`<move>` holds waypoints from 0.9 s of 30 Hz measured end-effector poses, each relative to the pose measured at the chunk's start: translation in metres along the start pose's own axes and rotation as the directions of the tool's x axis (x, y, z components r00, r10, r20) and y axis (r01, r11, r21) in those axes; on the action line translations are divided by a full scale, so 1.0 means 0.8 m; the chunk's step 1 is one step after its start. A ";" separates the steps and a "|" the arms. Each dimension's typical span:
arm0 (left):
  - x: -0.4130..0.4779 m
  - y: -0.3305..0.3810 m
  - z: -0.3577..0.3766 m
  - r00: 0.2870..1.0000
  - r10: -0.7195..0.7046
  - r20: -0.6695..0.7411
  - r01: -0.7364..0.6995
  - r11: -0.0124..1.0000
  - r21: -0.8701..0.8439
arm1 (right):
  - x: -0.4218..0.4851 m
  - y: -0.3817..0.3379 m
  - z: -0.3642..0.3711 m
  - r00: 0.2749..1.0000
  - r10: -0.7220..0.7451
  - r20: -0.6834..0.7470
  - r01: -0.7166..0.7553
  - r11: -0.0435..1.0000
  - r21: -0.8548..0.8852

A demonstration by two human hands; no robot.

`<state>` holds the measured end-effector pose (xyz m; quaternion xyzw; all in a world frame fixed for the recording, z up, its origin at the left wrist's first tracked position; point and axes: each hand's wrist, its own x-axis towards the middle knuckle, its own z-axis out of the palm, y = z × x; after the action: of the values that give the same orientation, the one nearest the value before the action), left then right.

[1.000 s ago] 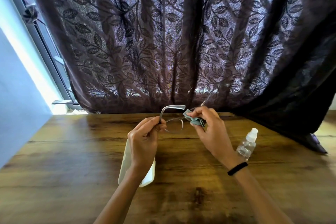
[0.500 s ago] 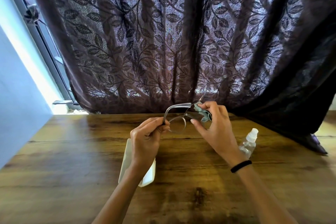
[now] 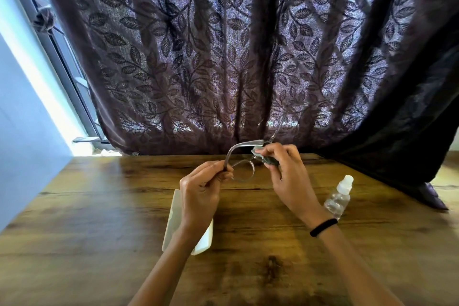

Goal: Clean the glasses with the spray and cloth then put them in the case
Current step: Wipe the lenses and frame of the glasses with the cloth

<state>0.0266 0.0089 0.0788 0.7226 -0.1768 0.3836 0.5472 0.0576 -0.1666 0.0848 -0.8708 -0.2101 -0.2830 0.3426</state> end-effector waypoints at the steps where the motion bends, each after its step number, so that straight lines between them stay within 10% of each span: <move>1: 0.000 0.000 0.001 1.000 -0.003 0.001 0.003 1.000 -0.007 | 0.000 0.000 0.000 1.000 0.003 -0.023 -0.003 1.000 0.017; 27: -0.001 -0.004 0.000 0.999 0.028 0.046 -0.025 0.998 -0.061 | 0.004 -0.002 -0.004 0.993 -0.115 -0.004 0.115 0.993 0.000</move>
<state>0.0287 0.0097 0.0761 0.7120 -0.2107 0.3685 0.5593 0.0581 -0.1672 0.0897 -0.8567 -0.2593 -0.3040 0.3263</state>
